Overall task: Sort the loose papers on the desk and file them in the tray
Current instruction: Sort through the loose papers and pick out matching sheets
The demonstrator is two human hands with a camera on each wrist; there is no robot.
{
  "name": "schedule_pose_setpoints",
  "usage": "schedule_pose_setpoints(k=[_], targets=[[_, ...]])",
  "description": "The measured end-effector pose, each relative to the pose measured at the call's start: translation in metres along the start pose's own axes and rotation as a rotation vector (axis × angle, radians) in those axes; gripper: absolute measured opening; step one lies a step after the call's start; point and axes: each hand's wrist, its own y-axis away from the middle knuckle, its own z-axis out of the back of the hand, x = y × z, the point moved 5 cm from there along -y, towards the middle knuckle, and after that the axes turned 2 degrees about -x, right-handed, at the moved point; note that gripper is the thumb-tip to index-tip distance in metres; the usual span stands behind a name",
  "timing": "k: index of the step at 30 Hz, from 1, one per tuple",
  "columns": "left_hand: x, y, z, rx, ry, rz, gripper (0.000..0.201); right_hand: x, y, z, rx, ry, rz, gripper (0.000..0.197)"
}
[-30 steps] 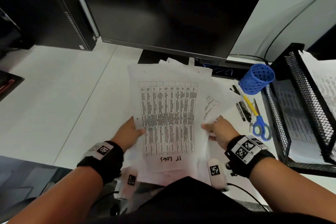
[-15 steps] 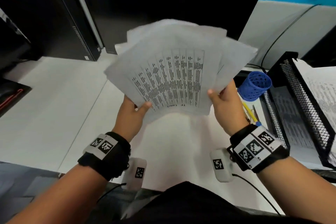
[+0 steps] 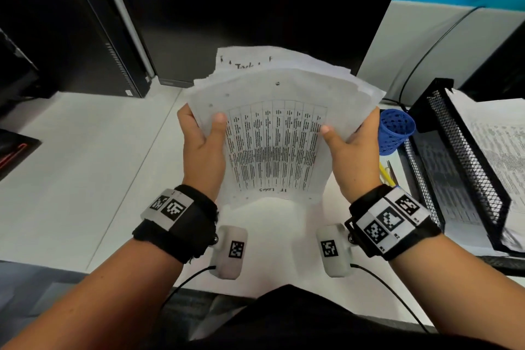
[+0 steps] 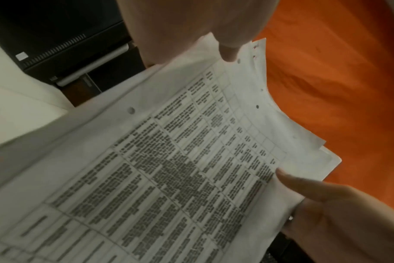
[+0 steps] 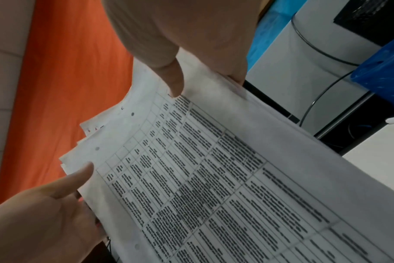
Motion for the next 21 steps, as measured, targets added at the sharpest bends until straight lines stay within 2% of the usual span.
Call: schedule_pose_setpoints(k=[5, 9, 12, 14, 16, 18, 21], targets=[[0.011, 0.0, -0.005, 0.168, -0.05, 0.065, 0.055, 0.022, -0.006, 0.004, 0.005, -0.057, 0.095, 0.055], [0.013, 0.0, -0.01, 0.193, -0.059, 0.084, 0.057, 0.049, -0.016, 0.013, -0.072, -0.038, 0.22, 0.044], [0.019, -0.002, -0.004, 0.179, -0.055, 0.125, 0.059, 0.06, -0.022, 0.009, 0.046, 0.154, 0.31, 0.046], [0.026, -0.002, 0.0, 0.173, -0.069, 0.165, 0.058, 0.059, -0.024, 0.002, 0.142, 0.349, 0.335, 0.042], [0.035, -0.001, 0.003, 0.165, -0.089, 0.204, 0.055, 0.057, -0.027, 0.002, 0.117, 0.401, 0.342, 0.03], [0.044, 0.0, 0.005, 0.165, -0.095, 0.241, 0.052, 0.057, -0.027, 0.005, 0.061, 0.331, 0.34, 0.018], [0.053, -0.001, 0.005, 0.127, -0.1, 0.253, 0.04, 0.059, -0.024, 0.007, -0.004, 0.202, 0.36, 0.013]])
